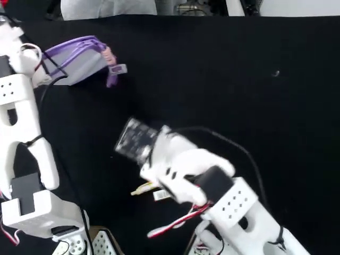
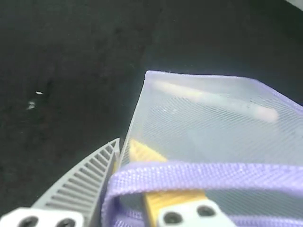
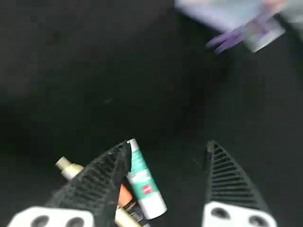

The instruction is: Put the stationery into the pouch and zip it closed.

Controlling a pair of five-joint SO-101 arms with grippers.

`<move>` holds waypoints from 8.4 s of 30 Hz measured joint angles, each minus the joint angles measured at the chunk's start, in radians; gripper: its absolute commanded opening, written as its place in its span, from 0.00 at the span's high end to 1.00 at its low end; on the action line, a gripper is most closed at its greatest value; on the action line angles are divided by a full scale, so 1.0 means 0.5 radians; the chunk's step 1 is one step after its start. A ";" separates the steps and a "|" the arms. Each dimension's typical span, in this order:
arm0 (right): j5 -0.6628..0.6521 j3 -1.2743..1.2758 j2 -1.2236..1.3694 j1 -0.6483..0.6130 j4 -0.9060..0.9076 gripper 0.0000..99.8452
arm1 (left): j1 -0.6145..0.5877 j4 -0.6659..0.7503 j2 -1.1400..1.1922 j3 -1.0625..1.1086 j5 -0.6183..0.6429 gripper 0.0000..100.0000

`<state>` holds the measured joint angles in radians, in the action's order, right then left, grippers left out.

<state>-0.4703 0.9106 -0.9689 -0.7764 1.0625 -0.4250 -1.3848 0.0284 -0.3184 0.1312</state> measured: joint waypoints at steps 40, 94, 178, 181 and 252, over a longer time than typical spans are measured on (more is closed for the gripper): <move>-0.015 -0.316 1.737 -0.454 -0.083 0.76 | -0.086 -0.663 1.111 -1.587 -0.025 0.97; -0.522 -1.077 2.203 -0.347 0.577 0.99 | -0.034 -0.718 1.111 -1.590 -0.025 0.97; 0.473 0.114 -0.117 0.230 -2.550 0.99 | 0.528 -0.746 0.092 -0.509 -0.028 0.97; 0.470 0.114 -0.117 0.209 -2.550 0.99 | 0.528 -0.746 0.107 -0.509 -0.028 0.97; -1.427 0.543 0.006 0.850 0.258 0.77 | 0.074 -0.740 0.724 -1.169 -0.098 0.97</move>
<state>-1.1838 1.1822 -0.9659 -0.3514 1.1914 -0.3882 -1.7545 0.3905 -0.9030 0.0821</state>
